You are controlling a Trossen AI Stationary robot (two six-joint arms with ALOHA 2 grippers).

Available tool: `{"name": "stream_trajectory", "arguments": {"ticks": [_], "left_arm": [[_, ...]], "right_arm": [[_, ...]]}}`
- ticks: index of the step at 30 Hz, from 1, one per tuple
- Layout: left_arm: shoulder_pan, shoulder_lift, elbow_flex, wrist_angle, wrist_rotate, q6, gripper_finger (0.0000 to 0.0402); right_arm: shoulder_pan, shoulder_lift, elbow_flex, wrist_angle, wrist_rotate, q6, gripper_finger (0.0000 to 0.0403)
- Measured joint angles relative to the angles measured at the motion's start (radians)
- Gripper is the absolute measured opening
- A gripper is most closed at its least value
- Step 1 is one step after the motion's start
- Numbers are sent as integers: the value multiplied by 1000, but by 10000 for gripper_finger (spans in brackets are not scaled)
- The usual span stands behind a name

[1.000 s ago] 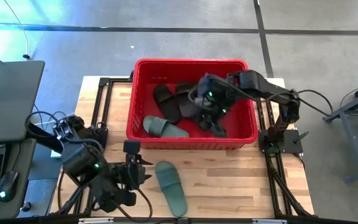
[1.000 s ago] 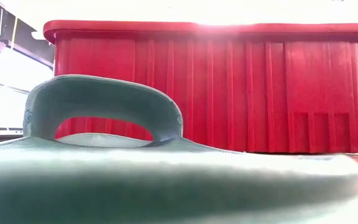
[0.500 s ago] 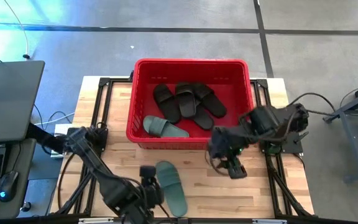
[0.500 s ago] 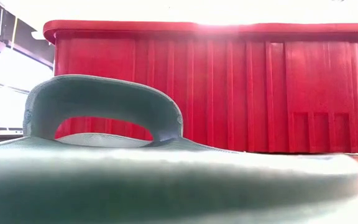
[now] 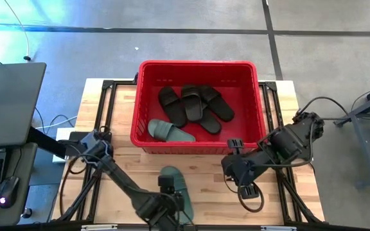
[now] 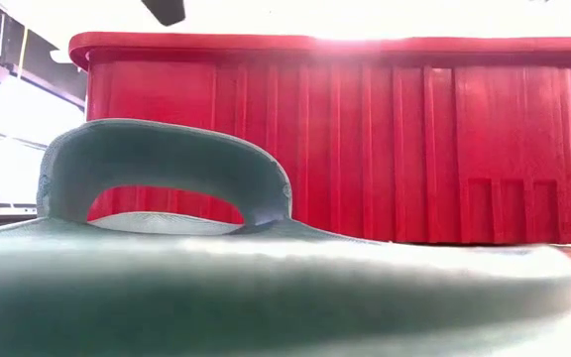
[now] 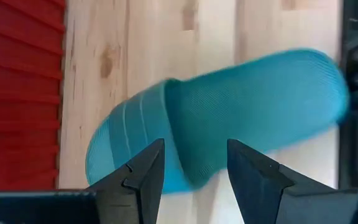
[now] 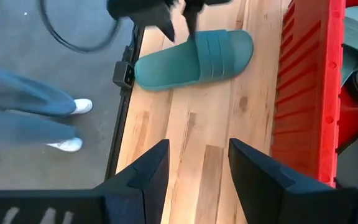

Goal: Pick and place slides into bin
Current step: Put the green slide into the red bin

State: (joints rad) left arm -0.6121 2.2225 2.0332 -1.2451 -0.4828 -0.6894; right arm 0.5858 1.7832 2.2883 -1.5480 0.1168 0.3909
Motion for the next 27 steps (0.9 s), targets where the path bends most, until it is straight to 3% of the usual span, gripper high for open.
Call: {"name": "stream_trajectory", "arguments": {"ticks": [5, 11, 18, 27], "left_arm": [[52, 39, 0, 1, 5, -55, 159], [103, 77, 0, 14, 101, -79, 159], [136, 90, 0, 3, 107, -136, 159], [169, 90, 0, -269, 114, -285, 159]], "right_arm": [[41, 0, 0, -4, 3, 20, 159], [105, 0, 0, -15, -13, 21, 154], [194, 0, 0, -23, -14, 50, 154], [299, 0, 0, -23, 39, 92, 158]]}}
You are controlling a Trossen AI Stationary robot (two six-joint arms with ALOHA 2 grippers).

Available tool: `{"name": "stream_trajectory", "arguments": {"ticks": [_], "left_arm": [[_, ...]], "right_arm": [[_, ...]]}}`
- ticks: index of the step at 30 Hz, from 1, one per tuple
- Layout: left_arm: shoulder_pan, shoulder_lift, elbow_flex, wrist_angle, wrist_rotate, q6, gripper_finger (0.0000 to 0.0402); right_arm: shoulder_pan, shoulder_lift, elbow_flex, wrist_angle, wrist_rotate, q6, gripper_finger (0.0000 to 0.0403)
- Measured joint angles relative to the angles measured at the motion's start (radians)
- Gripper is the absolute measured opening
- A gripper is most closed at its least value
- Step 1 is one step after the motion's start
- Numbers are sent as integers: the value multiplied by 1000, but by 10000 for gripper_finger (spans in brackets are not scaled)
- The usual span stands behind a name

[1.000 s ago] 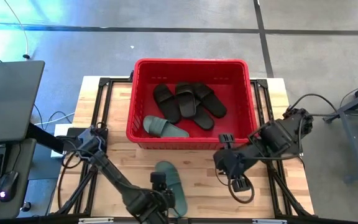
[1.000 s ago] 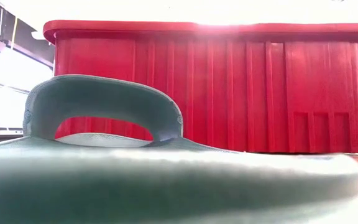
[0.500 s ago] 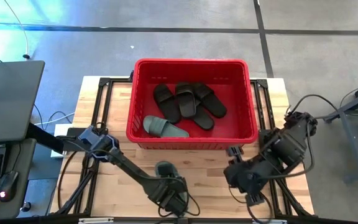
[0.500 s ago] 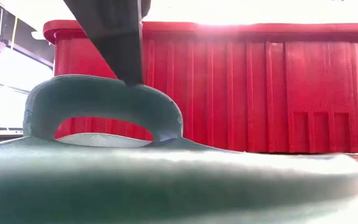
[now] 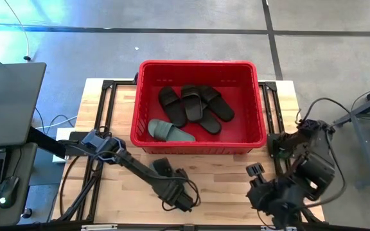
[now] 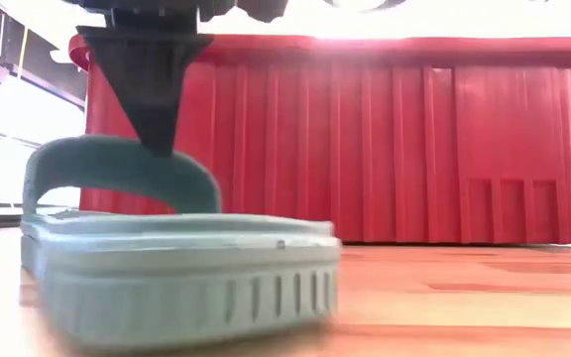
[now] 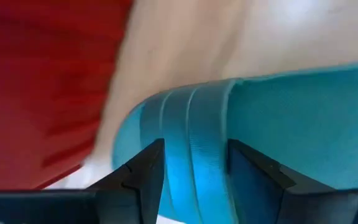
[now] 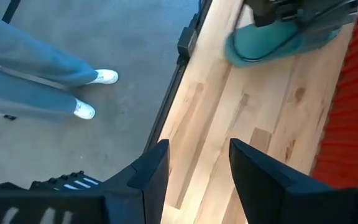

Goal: Pick and place slides into bin
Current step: Put the green slide into the red bin

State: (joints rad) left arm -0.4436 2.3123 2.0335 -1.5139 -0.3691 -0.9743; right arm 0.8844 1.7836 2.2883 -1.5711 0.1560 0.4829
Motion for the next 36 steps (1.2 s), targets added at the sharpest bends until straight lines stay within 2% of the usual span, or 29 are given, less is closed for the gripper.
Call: {"name": "stream_trajectory", "arguments": {"ticks": [4, 8, 13, 21, 25, 30, 33, 36], "left_arm": [[0, 0, 0, -56, 4, -35, 159], [-2, 0, 0, -47, 84, -82, 159], [-2, 46, 0, -61, 127, -112, 159], [-3, 77, -17, -54, 90, -134, 155], [-1, 76, -19, -61, 97, -131, 118], [-3, 74, -10, -58, 100, -89, 17], [-10, 72, 48, -64, 105, -30, 17], [-24, 72, 152, -52, 49, 46, 7]], "right_arm": [[46, 0, 0, 0, 26, 30, 157], [87, 0, 0, 0, 60, 41, 152], [128, 0, 0, 0, 122, 41, 150], [158, 0, 0, 1, 155, 41, 149], [159, 0, 0, 5, 157, 44, 150], [159, 0, 0, 4, 166, 62, 151], [159, 0, 0, 4, 178, 62, 149], [159, 0, 0, 4, 181, 61, 150]]}}
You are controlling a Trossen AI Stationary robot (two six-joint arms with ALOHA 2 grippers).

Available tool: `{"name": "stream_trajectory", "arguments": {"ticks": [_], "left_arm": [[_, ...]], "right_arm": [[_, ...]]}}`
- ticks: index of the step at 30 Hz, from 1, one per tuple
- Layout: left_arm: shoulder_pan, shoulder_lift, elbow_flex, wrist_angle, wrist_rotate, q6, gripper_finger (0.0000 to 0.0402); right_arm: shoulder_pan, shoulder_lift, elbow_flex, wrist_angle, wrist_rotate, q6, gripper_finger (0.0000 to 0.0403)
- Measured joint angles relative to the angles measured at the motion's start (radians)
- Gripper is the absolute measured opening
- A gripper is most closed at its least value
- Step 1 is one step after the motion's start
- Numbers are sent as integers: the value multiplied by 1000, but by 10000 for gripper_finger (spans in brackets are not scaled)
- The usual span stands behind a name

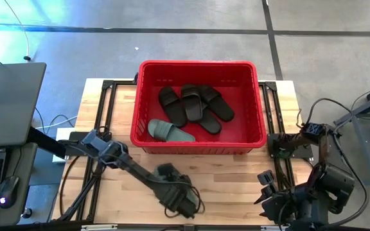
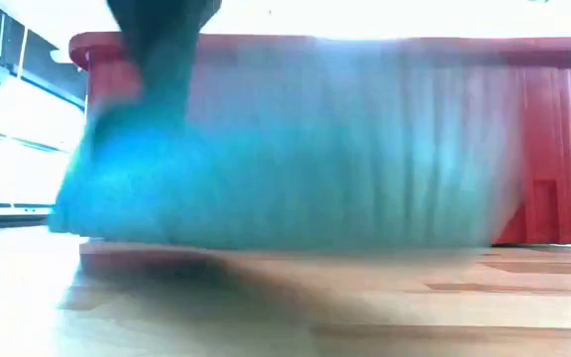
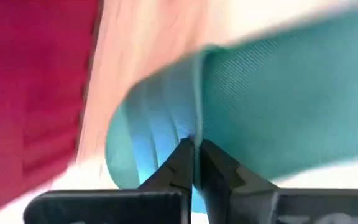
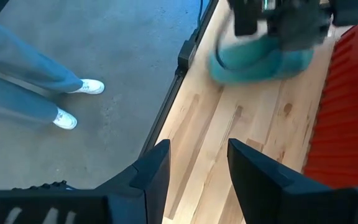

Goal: Pick and place slides into bin
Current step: Put the green slide into the red bin

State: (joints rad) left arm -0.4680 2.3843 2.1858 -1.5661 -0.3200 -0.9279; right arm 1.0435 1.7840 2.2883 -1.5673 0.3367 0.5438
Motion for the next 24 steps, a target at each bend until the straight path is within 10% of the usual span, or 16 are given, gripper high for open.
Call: {"name": "stream_trajectory", "arguments": {"ticks": [4, 15, 24], "left_arm": [[-46, -9, 173, 16, -99, 77, 6], [-115, -247, 163, 155, -491, 173, 2], [6, -375, 169, 277, -657, 516, 1]], "right_arm": [[0, 0, 0, 0, 4, 9, 147], [72, 0, 0, -3, 14, 225, 145], [202, 0, -1, -3, 243, 378, 140]]}}
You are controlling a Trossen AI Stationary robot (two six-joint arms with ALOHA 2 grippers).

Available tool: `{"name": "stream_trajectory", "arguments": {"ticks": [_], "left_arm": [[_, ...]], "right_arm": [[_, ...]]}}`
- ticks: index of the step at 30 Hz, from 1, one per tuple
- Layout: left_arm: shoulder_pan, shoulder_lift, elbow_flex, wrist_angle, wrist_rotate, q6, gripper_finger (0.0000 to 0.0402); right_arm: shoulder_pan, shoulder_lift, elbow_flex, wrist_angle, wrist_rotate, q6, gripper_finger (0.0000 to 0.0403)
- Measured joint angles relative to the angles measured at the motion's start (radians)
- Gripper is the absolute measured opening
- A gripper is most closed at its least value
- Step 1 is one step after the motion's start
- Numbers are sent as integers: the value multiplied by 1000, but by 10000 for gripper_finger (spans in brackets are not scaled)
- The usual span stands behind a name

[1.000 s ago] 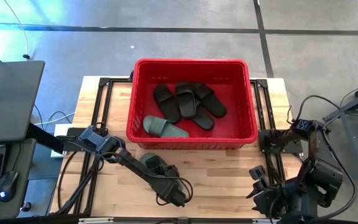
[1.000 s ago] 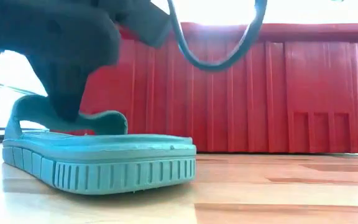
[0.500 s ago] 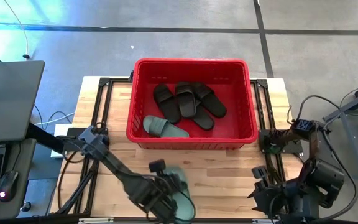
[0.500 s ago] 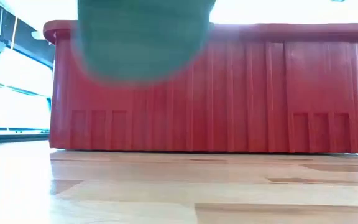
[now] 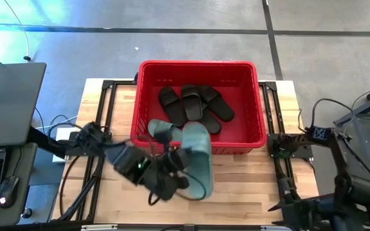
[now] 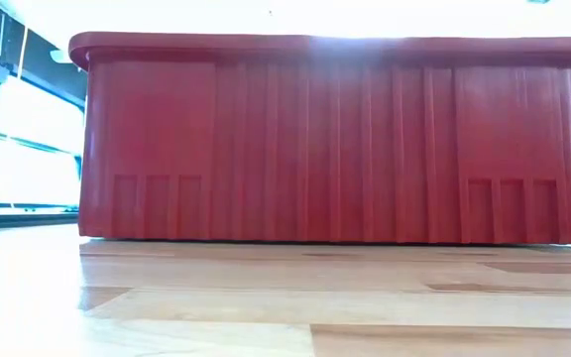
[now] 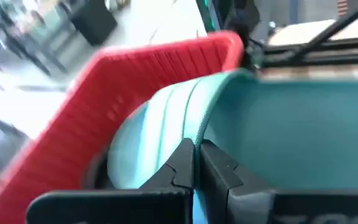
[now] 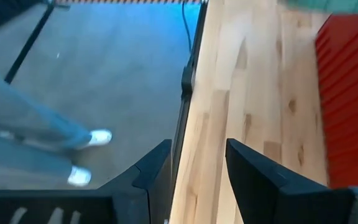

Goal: Pick and place slides into bin
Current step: Put the green slide into the red bin

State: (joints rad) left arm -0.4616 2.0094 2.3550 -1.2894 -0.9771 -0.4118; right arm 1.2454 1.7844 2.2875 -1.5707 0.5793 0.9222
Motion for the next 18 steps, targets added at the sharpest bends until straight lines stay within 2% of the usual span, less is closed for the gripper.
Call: {"name": "stream_trajectory", "arguments": {"ticks": [3, 5, 9, 12, 14, 18], "left_arm": [[84, -23, 0, 75, 14, 176, 0], [163, -24, 1, 99, 48, 227, 0], [328, 3, 0, 138, 171, 298, 0], [441, 38, 0, 212, 257, 482, 0], [513, 57, 0, 285, 355, 596, 0], [627, 112, 0, 446, 485, 639, 0]], "right_arm": [[34, 0, 0, 0, 76, 26, 140], [54, 1, 0, 0, 123, 42, 140], [73, 2, 0, 0, 191, 46, 140], [77, 2, 0, 0, 242, 46, 140], [77, 3, 0, 0, 257, 46, 140], [76, 3, 0, 0, 283, 46, 140]]}}
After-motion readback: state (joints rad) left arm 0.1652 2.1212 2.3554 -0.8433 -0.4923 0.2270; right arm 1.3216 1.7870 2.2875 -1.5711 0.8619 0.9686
